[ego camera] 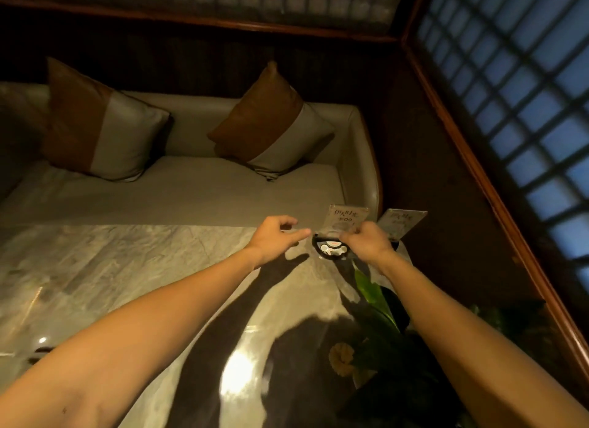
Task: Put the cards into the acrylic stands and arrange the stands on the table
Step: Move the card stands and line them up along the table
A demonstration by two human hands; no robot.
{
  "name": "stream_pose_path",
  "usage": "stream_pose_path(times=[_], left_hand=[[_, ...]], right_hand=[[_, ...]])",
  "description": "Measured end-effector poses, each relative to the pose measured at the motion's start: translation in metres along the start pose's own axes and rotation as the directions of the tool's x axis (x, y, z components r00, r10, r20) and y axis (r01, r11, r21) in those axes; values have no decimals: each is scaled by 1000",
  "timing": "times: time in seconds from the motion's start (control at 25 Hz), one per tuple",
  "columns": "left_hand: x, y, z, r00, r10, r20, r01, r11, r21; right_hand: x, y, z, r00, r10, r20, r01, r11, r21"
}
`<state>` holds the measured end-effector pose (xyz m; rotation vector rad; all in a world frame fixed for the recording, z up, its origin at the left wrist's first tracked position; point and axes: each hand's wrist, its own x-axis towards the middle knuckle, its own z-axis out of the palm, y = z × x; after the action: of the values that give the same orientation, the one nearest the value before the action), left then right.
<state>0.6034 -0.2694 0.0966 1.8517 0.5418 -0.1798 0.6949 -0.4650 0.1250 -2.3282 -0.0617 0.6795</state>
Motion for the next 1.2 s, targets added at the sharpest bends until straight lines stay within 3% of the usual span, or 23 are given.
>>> stream_pose_path(times=[0.2,0.4,0.56,0.76,1.2], left_hand=[[-76,5,-76,996,39,-82,-37,999,25],[-159,-9,-159,976,84,-199,-81,996,25],[-217,-52,-225,944,120,-309,-112,993,46],[-264,-129,-291,928,12,-373,-1,1000,28],[-294,-274,-335,941,-228,-250,233,972,-8]], right_hand=[[-59,-59,31,972,-186,141,194,980,-47],[-129,-124,100,889,-420,183,438,896,-71],[-169,-155,176,817,-504,280,542,837,-72],[-204,-168,269,780,-477,406,532,847,-27],[-242,-167,405,783,-396,479,432,901,37]])
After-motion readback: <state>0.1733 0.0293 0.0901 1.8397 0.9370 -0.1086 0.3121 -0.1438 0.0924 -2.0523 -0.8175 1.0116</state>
